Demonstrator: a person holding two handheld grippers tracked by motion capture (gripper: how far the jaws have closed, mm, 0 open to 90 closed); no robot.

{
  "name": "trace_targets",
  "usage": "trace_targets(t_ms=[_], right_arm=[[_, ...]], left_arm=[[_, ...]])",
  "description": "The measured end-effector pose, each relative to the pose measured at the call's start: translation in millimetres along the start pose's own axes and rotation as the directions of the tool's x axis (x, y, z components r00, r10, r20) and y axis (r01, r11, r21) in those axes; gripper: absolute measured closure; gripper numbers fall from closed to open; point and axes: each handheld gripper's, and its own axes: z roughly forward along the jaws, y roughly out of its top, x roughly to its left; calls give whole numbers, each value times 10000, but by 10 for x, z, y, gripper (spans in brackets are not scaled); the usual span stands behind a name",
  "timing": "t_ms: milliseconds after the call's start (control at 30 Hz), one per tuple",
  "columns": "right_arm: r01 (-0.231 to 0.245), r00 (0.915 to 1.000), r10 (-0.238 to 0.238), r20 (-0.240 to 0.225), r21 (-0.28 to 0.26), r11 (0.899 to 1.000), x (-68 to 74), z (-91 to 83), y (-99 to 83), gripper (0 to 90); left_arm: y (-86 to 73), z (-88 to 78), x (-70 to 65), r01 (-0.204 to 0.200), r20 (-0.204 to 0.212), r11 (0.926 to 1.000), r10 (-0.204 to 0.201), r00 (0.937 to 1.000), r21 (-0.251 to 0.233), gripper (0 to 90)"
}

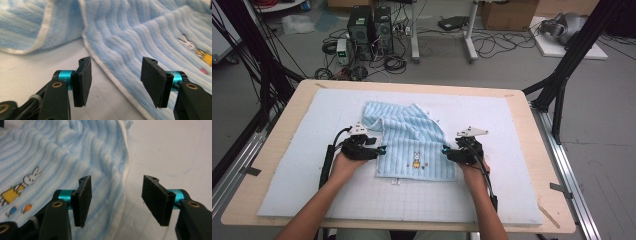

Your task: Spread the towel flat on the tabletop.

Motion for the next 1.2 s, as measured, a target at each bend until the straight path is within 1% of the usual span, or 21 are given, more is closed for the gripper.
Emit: trace_targets(t_ms=[67,133,167,233,333,367,400,467,500,533,567,633,700,767,867,933,1033,1067,1100,1133,1200], right_arm=[[-3,9999,2,-104,-75,10000,18,-48,-65,360],[226,9995,-226,-211,-38,9997,44,-98,-133,343],[336,9992,-335,-218,27,9994,57,-124,-163,322],[435,9988,-431,-251,149,9989,87,-172,-220,279],[734,9972,-731,-163,227,9970,139,-238,-315,215],[807,9967,-804,-132,270,9964,153,-253,-343,210],[905,9959,-901,-116,316,9954,163,-262,-368,194],[972,9952,-968,-105,567,9936,177,-259,-409,166],[862,9962,-852,-195,564,9947,178,-255,-427,162],[791,9968,-785,-136,529,9955,178,-259,-436,136],[833,9965,-828,-112,571,9949,184,-265,-439,108],[850,9964,-845,-104,582,9947,204,-273,-450,108],[884,9961,-877,-130,600,9943,214,-273,-452,108],[947,9954,-936,-211,605,9937,230,-271,-447,108],[1235,9919,-1218,-374,479,9912,292,-267,-420,108],[1403,9890,-1381,-521,418,9892,336,-257,-394,108],[1464,9880,-1441,-552,389,9885,392,-240,-365,109],[1519,9872,-1495,-564,419,9875,410,-239,-360,126],[1629,9852,-1603,-605,402,9858,421,-243,-359,208],[1857,9795,-1829,-846,263,9823,434,-259,-355,315],[1937,9744,-1928,-1154,-35,9811,469,-295,-357,465]], left_arm=[[-36,-35,-33,-3,114,10000,3,9999,47,426],[-82,-59,-72,79,223,10000,-80,9997,41,427],[-107,-61,-99,188,270,9998,-188,9995,9,432],[-149,-68,-155,128,355,9998,-133,9993,144,434],[-177,-85,-270,-448,22,9987,447,9990,234,460],[-185,-83,-316,-744,-297,9969,752,9967,263,494],[-188,-88,-349,-1090,-434,9935,1103,9929,318,534],[-202,-95,-409,-1427,-253,9894,1434,9893,269,690],[-210,-101,-437,-1627,-182,9863,1632,9864,284,775],[-217,-109,-463,-1706,-279,9849,1714,9848,292,837],[-227,-122,-470,-1648,-275,9859,1656,9858,305,848],[-259,-167,-468,-1405,-91,9897,1408,9900,273,855],[-306,-232,-467,-1278,82,9915,1276,9918,239,857],[-366,-314,-477,-1265,144,9917,1262,9919,216,857],[-459,-440,-511,-1384,154,9903,1383,9903,81,857],[-471,-491,-515,-1368,276,9905,1364,9903,128,857],[-504,-567,-524,-1335,367,9910,1332,9904,47,857],[-518,-587,-526,-1297,388,9915,1295,9908,41,857],[-539,-612,-528,-1277,447,9918,1275,9908,29,857],[-554,-633,-528,-1337,450,9910,1335,9900,5,856],[-575,-673,-520,-1397,511,9902,1398,9889,-58,856]])
